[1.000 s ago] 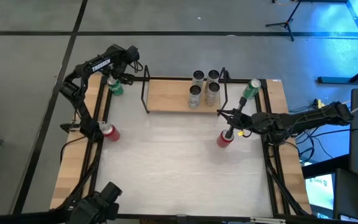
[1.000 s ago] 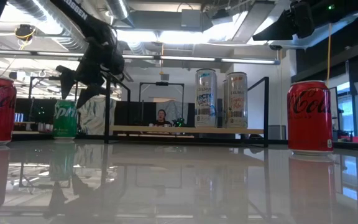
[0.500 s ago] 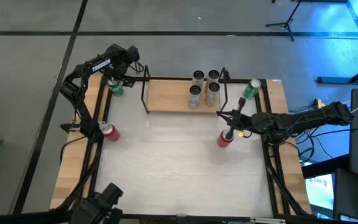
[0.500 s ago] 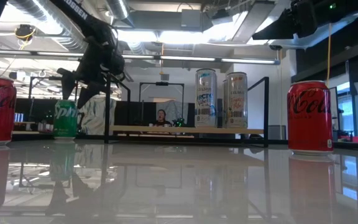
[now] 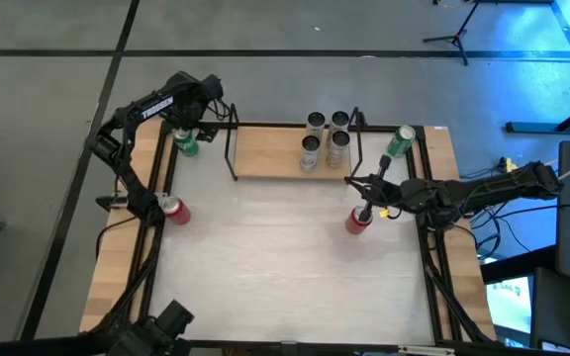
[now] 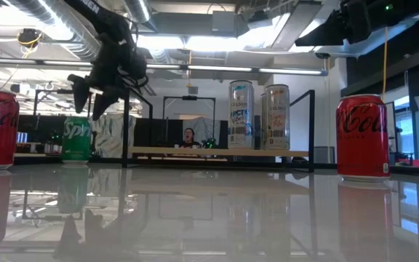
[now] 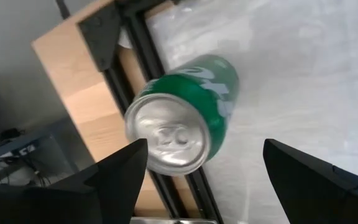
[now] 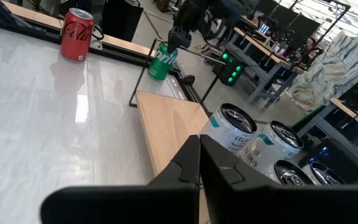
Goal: Place canned beverage on shelf
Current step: Put the left green soda can on the shelf
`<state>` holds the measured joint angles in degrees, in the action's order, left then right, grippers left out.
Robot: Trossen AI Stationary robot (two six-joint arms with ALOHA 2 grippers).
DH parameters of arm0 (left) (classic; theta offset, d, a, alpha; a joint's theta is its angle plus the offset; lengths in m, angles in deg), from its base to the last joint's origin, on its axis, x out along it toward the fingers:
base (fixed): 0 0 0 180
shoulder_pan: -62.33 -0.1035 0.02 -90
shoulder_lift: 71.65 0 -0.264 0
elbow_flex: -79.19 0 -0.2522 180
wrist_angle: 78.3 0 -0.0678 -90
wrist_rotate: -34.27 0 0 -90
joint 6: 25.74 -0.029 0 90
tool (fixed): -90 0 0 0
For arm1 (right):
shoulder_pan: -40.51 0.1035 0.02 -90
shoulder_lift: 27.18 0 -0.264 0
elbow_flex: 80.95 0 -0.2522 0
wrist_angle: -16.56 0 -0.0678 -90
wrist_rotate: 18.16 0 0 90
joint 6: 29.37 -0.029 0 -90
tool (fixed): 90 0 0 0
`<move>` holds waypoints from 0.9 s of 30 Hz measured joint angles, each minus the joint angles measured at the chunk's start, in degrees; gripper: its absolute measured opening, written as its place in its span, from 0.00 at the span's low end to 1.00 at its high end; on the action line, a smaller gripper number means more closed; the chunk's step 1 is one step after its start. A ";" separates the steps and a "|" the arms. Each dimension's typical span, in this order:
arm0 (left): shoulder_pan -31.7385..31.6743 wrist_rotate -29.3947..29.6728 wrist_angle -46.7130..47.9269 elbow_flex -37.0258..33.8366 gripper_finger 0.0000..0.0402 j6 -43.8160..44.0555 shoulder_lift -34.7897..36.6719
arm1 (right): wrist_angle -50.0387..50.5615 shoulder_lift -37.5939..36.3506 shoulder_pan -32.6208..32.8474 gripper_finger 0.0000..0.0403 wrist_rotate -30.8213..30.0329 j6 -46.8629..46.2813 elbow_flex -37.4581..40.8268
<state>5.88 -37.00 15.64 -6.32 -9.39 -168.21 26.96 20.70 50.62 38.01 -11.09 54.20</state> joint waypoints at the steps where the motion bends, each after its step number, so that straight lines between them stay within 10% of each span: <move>1: 0.08 0.81 0.03 0.00 0.77 0.45 0.66 | -0.01 0.00 0.00 0.01 0.00 0.00 0.00; 27: -2.92 2.73 0.12 0.00 0.77 3.53 -2.66 | -0.20 0.00 0.00 0.01 0.02 0.02 0.00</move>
<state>2.96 -34.28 15.76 -6.32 -5.86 -170.87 26.77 20.70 50.62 38.04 -11.07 54.20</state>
